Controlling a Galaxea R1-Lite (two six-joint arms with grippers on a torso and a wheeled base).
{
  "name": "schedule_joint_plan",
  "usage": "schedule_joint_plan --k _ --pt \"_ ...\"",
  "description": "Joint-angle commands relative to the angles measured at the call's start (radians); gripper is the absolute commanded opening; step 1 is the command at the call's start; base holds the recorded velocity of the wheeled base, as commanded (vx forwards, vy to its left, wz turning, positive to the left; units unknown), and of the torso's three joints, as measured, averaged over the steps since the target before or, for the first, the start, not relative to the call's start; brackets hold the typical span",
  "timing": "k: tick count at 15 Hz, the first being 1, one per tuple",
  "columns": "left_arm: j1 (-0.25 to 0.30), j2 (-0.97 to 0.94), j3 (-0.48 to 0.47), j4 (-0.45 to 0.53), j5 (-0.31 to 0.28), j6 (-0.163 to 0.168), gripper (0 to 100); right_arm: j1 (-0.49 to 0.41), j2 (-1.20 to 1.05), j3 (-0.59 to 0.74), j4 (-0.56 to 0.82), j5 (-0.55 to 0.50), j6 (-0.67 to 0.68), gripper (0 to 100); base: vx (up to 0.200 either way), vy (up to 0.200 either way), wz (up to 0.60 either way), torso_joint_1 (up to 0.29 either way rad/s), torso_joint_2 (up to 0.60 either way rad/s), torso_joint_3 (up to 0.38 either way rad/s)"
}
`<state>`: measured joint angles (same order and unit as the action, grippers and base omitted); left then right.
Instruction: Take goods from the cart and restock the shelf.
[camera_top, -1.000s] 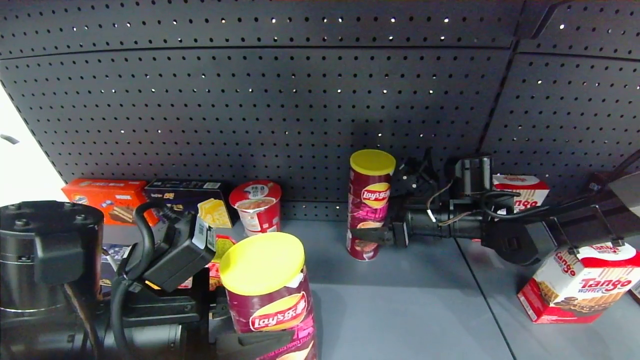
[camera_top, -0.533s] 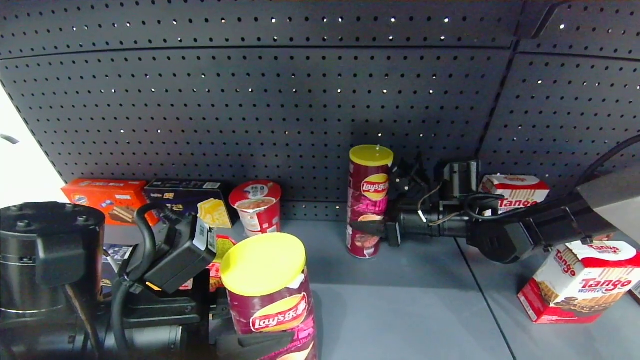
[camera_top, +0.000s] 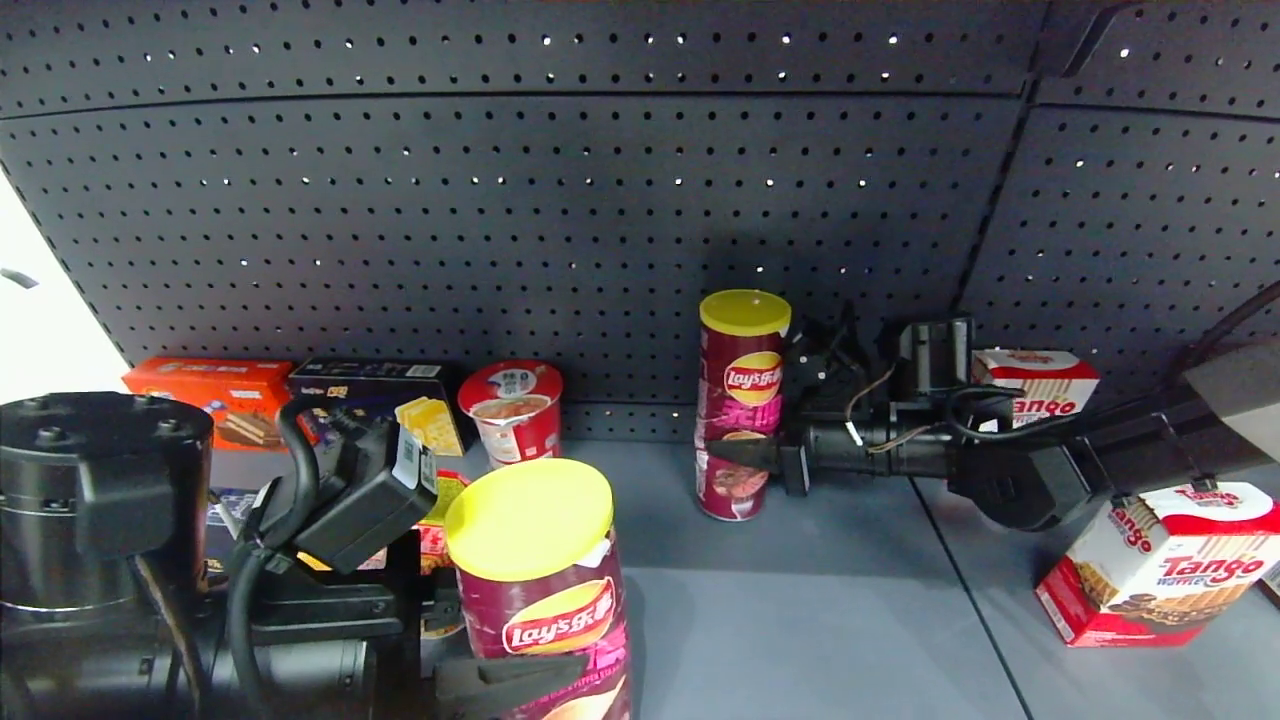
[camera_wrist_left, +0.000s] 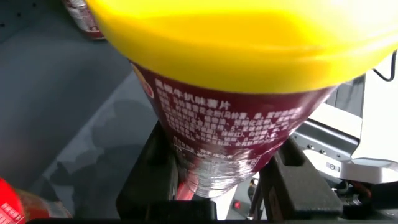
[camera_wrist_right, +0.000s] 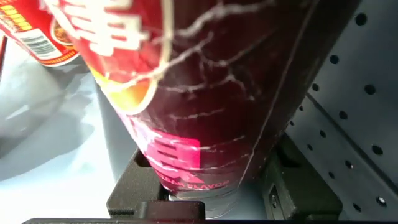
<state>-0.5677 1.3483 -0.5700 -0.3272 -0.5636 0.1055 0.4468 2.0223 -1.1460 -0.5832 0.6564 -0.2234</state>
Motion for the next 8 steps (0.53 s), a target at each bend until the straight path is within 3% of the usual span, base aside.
schedule_joint_plan --k 1,8 --pt "0.0 -0.001 -0.008 -0.01 -0.001 0.0 0 0.003 -0.054 0.025 0.002 -0.014 -0.001 0 0.0 0.0 0.0 0.0 0.0 0.0" --pt "0.003 -0.005 -0.064 -0.01 -0.001 0.002 0 0.018 -0.215 0.193 -0.03 -0.069 -0.001 0 0.0 0.0 0.0 0.0 0.0 0.0"
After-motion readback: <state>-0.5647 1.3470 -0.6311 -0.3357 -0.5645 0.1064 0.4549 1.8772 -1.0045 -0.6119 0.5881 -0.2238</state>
